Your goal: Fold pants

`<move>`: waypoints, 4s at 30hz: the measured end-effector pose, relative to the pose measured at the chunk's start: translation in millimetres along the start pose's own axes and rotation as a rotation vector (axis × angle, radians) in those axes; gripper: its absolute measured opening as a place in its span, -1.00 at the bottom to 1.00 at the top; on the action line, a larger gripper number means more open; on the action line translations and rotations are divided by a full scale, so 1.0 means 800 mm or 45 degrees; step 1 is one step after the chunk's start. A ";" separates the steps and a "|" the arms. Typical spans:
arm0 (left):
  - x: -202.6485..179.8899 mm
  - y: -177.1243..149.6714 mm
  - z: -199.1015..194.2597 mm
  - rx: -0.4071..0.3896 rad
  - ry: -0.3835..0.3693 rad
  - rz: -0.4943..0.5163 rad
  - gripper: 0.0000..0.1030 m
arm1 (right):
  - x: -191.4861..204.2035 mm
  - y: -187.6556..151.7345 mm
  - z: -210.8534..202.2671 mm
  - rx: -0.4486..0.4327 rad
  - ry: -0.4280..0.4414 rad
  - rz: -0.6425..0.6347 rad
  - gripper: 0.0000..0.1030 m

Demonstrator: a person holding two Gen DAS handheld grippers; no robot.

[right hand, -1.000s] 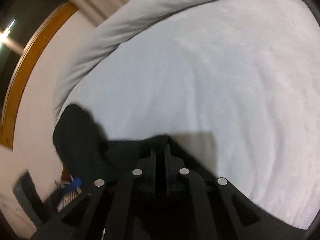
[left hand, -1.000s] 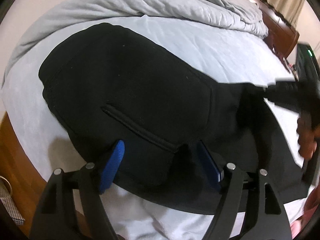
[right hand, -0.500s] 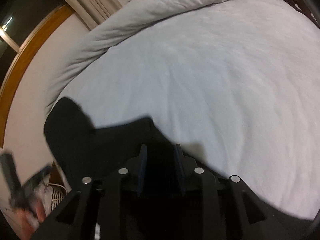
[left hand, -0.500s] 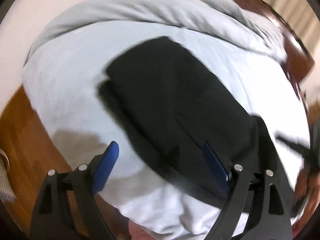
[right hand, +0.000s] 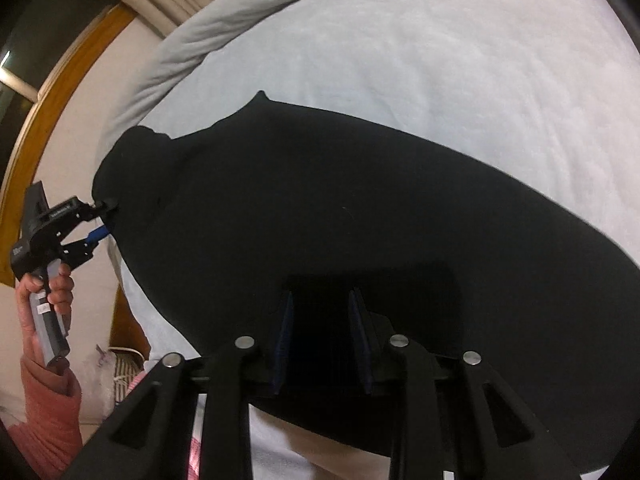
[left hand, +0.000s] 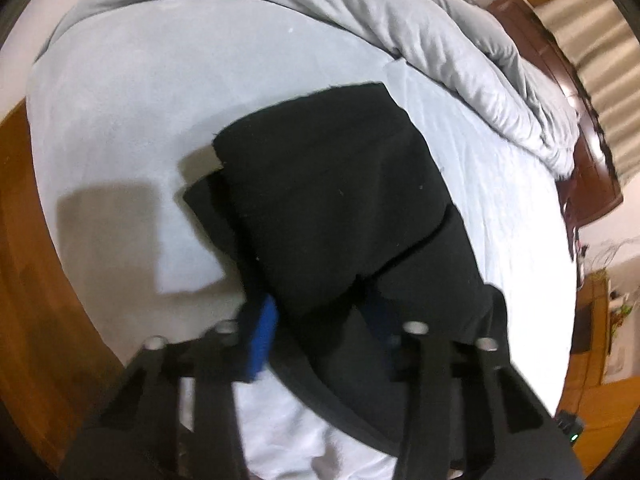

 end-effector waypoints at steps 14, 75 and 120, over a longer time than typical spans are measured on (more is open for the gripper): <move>0.023 -0.025 -0.003 -0.055 0.193 0.127 -0.84 | -0.030 -0.010 0.005 0.054 0.007 0.076 -0.33; -0.343 -0.378 0.174 0.560 -0.010 0.960 0.33 | -0.452 -0.204 -0.165 -0.255 0.066 1.059 -0.77; -0.293 -0.271 0.135 0.413 -0.077 0.682 0.55 | -0.182 -0.060 -0.199 -0.389 -0.531 0.184 -0.77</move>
Point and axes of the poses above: each gripper's, at about its wrist camera, not at the fingertips, and z roughly the way its jaws point, x to its left, y to its top, the point moved 3 cm from there along z, roughly the way its jaws point, and after that the axes turned 14 degrees about -y, right-handed, at the moved point
